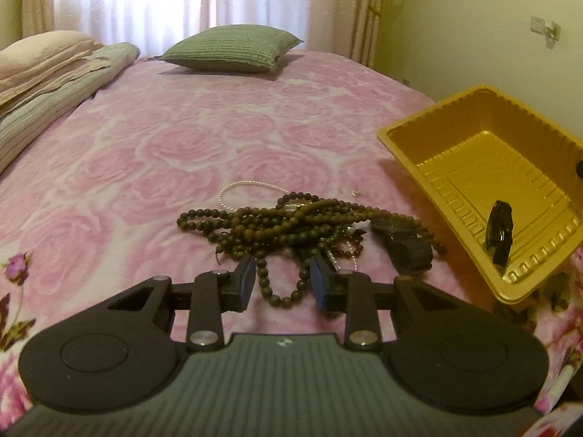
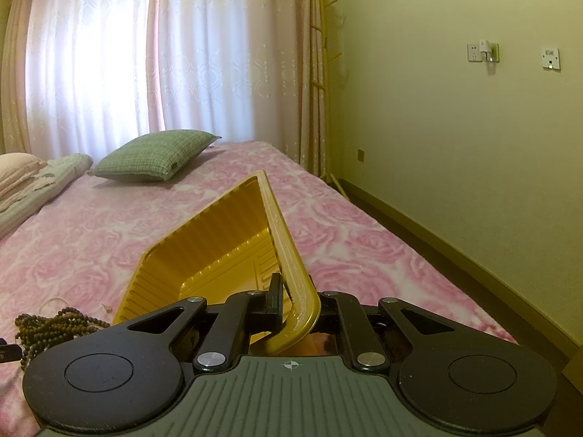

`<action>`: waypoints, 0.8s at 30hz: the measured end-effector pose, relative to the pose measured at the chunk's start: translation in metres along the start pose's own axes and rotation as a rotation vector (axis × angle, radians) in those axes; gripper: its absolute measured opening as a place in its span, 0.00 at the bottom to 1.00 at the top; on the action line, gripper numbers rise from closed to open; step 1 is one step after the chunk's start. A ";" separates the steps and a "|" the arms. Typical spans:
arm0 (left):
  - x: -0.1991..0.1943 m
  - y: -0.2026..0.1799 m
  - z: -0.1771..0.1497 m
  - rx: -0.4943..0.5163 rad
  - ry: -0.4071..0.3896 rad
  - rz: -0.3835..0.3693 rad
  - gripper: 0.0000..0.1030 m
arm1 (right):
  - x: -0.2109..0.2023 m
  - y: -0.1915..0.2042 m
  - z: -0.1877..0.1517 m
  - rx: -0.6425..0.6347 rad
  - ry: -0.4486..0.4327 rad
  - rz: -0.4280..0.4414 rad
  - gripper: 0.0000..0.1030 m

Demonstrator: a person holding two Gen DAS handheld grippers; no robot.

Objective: Organize jewelry
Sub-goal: 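Grasp a dark wooden bead strand with the left gripper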

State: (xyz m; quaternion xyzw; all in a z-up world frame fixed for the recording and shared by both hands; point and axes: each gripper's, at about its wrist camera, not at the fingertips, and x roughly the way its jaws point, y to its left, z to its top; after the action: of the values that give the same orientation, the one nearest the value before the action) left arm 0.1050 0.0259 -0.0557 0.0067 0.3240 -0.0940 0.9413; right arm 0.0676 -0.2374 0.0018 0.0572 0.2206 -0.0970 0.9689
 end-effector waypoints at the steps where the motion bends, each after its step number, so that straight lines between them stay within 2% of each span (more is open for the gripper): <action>1: 0.003 -0.001 0.000 0.012 0.004 -0.006 0.28 | 0.000 0.000 0.000 0.001 0.000 0.000 0.09; 9: 0.017 -0.009 0.001 0.071 0.038 -0.067 0.27 | 0.001 -0.001 0.000 -0.001 0.004 -0.005 0.09; 16: 0.015 -0.009 0.001 0.178 0.053 -0.082 0.27 | 0.003 -0.002 0.000 0.000 0.005 -0.004 0.09; 24: 0.019 -0.009 -0.004 0.278 0.085 -0.066 0.25 | 0.003 -0.002 0.000 -0.001 0.005 -0.005 0.09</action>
State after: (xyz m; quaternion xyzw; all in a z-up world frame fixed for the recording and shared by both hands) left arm 0.1151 0.0141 -0.0701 0.1304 0.3477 -0.1685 0.9131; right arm 0.0702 -0.2396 0.0001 0.0565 0.2234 -0.0991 0.9680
